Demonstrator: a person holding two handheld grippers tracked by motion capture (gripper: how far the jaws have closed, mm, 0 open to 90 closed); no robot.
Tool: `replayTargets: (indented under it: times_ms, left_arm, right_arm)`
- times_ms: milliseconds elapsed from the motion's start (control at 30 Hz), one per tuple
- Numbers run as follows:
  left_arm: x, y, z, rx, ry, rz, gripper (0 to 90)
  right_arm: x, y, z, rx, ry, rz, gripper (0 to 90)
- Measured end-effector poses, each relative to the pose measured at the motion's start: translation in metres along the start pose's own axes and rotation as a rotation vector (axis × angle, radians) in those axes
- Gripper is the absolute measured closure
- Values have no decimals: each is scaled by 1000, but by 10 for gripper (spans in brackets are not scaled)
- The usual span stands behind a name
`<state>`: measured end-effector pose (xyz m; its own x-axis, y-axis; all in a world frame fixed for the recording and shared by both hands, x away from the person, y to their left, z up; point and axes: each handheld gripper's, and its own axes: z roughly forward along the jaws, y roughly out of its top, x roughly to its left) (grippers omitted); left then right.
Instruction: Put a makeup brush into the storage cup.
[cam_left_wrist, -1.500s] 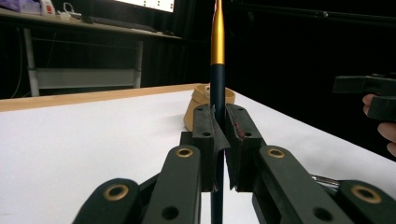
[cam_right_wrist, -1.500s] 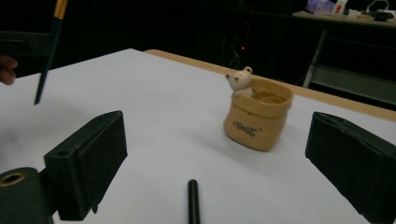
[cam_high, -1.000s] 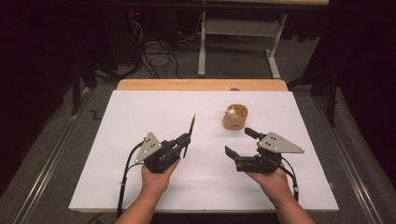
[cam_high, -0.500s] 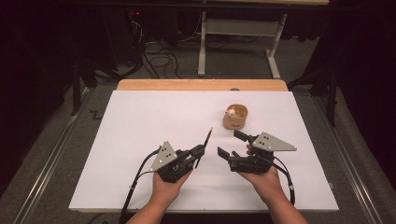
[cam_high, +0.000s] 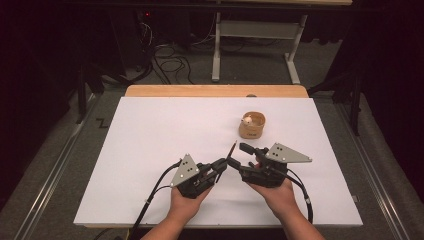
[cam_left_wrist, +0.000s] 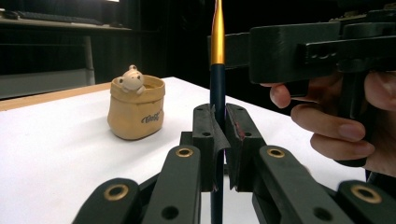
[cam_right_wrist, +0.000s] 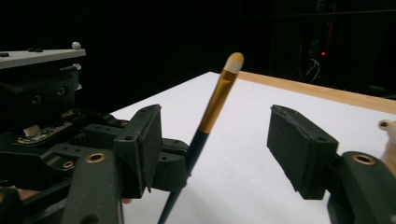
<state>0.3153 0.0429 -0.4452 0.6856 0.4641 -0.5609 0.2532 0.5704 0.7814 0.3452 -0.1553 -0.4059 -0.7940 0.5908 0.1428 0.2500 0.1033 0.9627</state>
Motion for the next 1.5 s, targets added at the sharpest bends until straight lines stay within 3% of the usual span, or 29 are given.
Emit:
replayTargets:
  times_ms: [67, 467, 600, 967, 1500]
  left_arm:
    - [-1, -1, 0, 2, -1, -2, 835]
    - [-2, -6, 2, 2, 2, 11, 835]
    - [-2, -6, 2, -3, 6, 11, 835]
    - [0, -5, 2, -12, 10, 11, 835]
    - [0, -5, 2, -12, 10, 11, 835]
  right_arm:
    - [1, 0, 1, -3, 3, -4, 389]
    - [-2, -3, 3, -26, 29, 80, 513]
    - [-6, -7, 5, -41, 55, 158, 560]
    - [-13, -14, 7, -60, 93, 268, 625]
    - [-13, -17, 8, -66, 109, 288, 720]
